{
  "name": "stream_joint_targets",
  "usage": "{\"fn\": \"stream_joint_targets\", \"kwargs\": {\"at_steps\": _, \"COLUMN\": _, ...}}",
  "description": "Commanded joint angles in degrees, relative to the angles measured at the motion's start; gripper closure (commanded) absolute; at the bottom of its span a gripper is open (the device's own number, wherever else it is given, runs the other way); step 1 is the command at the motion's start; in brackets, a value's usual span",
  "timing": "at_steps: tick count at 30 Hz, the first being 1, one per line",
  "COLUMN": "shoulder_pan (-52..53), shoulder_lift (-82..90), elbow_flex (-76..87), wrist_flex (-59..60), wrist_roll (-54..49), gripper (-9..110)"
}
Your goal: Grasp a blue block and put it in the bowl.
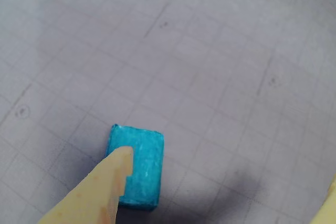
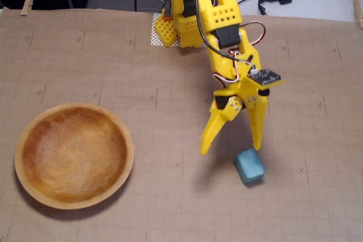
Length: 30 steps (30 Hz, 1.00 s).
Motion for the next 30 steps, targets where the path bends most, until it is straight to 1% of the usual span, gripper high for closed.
{"fn": "stream_joint_targets", "kwargs": {"at_steps": 1, "shoulder_pan": -0.26, "shoulder_lift": 0.62, "elbow_flex": -2.46, "wrist_flex": -2.02, "wrist_roll": 1.23, "gripper": 52}}
{"fn": "stream_joint_targets", "kwargs": {"at_steps": 5, "shoulder_pan": -0.26, "shoulder_lift": 0.35, "elbow_flex": -2.02, "wrist_flex": -1.49, "wrist_roll": 1.93, "gripper": 51}}
{"fn": "stream_joint_targets", "kwargs": {"at_steps": 11, "shoulder_pan": -1.32, "shoulder_lift": 0.18, "elbow_flex": -1.58, "wrist_flex": -1.32, "wrist_roll": 2.02, "gripper": 41}}
{"fn": "stream_joint_targets", "kwargs": {"at_steps": 14, "shoulder_pan": -2.37, "shoulder_lift": -0.09, "elbow_flex": -1.58, "wrist_flex": -1.32, "wrist_roll": 2.02, "gripper": 38}}
{"fn": "stream_joint_targets", "kwargs": {"at_steps": 30, "shoulder_pan": -6.50, "shoulder_lift": -2.72, "elbow_flex": 1.67, "wrist_flex": -3.52, "wrist_roll": 2.11, "gripper": 38}}
